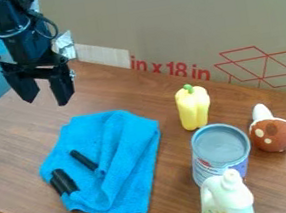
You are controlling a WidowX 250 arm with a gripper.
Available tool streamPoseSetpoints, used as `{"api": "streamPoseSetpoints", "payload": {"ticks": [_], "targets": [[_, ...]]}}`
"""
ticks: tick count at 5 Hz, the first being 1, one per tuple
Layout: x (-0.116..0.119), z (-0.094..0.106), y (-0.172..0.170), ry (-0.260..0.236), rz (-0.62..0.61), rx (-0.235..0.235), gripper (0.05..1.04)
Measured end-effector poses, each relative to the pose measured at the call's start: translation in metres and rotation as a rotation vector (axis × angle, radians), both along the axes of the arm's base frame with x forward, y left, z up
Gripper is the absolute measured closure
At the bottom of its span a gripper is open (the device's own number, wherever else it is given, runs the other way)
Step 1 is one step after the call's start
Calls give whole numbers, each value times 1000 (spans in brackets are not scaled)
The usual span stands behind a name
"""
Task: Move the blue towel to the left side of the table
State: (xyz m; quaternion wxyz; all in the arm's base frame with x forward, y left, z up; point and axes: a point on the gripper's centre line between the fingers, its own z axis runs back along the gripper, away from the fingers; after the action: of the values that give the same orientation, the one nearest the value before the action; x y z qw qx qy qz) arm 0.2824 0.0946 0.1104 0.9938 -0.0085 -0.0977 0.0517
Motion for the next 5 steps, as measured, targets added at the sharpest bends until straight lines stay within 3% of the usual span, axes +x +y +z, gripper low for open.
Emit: {"api": "streamPoseSetpoints", "payload": {"ticks": [1,2,3,4,5], "targets": [[-3,-9,-2,27,-4,-17,81],[-11,-20,-25,34,-42,-162,81],[-17,-27,-42,44,-59,-194,81],[-14,-33,-63,26,-80,-180,81],[-5,-43,-76,-9,-67,-133,81]]}}
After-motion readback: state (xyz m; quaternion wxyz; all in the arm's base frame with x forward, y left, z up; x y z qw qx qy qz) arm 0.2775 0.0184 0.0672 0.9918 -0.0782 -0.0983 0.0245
